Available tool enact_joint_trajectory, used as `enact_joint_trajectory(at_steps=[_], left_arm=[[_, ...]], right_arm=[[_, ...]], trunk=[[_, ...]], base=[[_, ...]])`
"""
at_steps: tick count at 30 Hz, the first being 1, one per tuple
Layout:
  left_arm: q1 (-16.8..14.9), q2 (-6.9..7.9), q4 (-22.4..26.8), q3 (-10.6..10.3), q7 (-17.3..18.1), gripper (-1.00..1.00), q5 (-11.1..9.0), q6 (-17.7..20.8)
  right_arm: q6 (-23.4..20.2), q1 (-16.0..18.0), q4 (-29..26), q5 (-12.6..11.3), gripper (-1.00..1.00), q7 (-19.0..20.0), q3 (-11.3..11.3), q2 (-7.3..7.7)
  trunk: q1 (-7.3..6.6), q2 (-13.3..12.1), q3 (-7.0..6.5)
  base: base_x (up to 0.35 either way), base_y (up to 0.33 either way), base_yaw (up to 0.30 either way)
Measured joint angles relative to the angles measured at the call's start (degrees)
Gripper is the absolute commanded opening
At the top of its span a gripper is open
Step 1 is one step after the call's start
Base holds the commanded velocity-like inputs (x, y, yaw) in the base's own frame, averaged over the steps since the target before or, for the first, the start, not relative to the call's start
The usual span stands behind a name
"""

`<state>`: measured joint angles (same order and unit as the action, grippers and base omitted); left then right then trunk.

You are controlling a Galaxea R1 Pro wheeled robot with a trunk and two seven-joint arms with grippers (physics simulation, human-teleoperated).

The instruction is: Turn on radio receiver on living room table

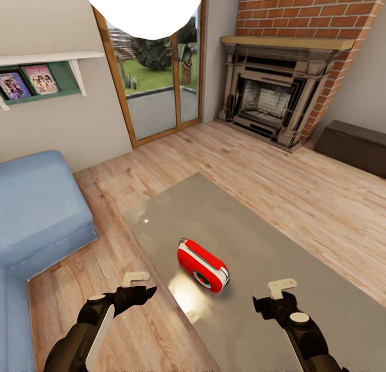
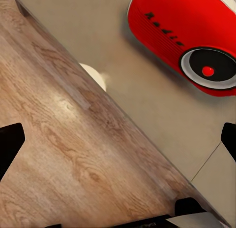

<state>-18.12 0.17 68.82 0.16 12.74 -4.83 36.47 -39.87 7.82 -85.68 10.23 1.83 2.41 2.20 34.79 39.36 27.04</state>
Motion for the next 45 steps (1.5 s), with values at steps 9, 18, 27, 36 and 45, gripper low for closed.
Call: enact_joint_trajectory(at_steps=[9,18,27,36,45], left_arm=[[0.0,0.00,0.0,0.0,0.0,1.00,0.0,0.0],[0.0,0.00,0.0,0.0,0.0,1.00,0.1,0.0],[0.0,0.08,0.0,0.0,0.0,1.00,0.1,0.0],[0.0,0.01,0.0,0.0,0.0,1.00,0.0,0.1],[0.0,0.00,0.0,0.0,0.0,1.00,0.0,0.1]], right_arm=[[0.1,0.0,-0.4,4.3,1.00,0.0,0.0,-0.44],[0.1,0.0,-0.8,4.7,1.00,-0.1,0.0,-0.36],[0.3,0.0,-1.9,4.8,1.00,-0.3,0.0,-0.68],[0.9,0.0,-2.1,4.8,1.00,-0.5,1.2,-0.62],[0.9,0.0,-2.1,4.9,1.00,-0.5,1.3,-0.48]], trunk=[[0.00,0.0,0.83],[0.00,0.0,1.61],[0.00,0.0,1.78],[0.00,0.0,2.44],[0.00,0.0,3.27]], base=[[0.000,0.000,0.000],[0.000,0.000,0.000],[0.000,0.000,0.000],[0.000,0.000,0.000],[0.000,0.000,0.000]])
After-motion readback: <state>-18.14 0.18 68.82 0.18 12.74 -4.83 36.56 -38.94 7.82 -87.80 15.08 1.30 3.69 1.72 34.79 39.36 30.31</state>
